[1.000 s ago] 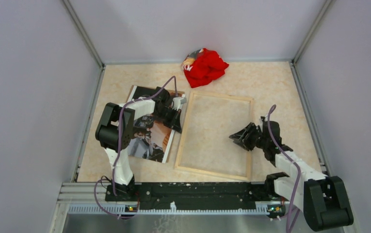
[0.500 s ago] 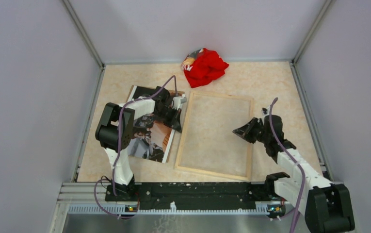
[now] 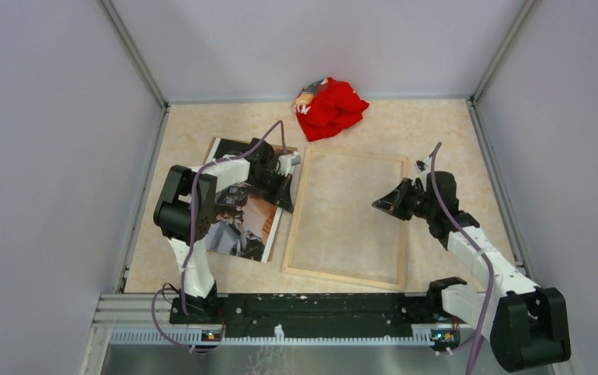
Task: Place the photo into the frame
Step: Place the photo frame item in the photo frame.
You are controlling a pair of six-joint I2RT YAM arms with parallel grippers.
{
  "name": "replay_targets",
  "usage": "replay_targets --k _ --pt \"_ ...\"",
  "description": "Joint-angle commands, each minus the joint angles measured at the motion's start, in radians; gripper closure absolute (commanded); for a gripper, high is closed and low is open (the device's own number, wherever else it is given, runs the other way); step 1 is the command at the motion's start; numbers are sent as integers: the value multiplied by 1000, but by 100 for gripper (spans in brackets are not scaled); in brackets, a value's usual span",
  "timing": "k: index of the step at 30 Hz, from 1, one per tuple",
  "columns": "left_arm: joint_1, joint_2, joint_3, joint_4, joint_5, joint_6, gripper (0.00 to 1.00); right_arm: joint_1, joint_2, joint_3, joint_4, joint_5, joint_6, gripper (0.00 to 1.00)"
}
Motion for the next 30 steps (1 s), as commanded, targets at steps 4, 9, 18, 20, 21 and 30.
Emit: replay_targets --k 4,9,18,20,21,30 --pt "0 -35 17 10 42 -4 100 -6 -11 -13 -16 -56 -2 100" --pt "0 -31 30 6 46 -9 100 -45 -38 -4 24 -114 59 100" --pt "4 -47 65 -8 65 -23 100 -53 -69 44 123 -227 192 100" --pt "5 -46 65 -3 65 -25 100 -53 -63 52 161 -257 218 100" --pt "8 -44 68 -4 62 -26 99 -53 -59 58 166 -265 223 100" --pt "23 -37 52 2 59 -17 95 -51 -74 166 150 -276 248 100"
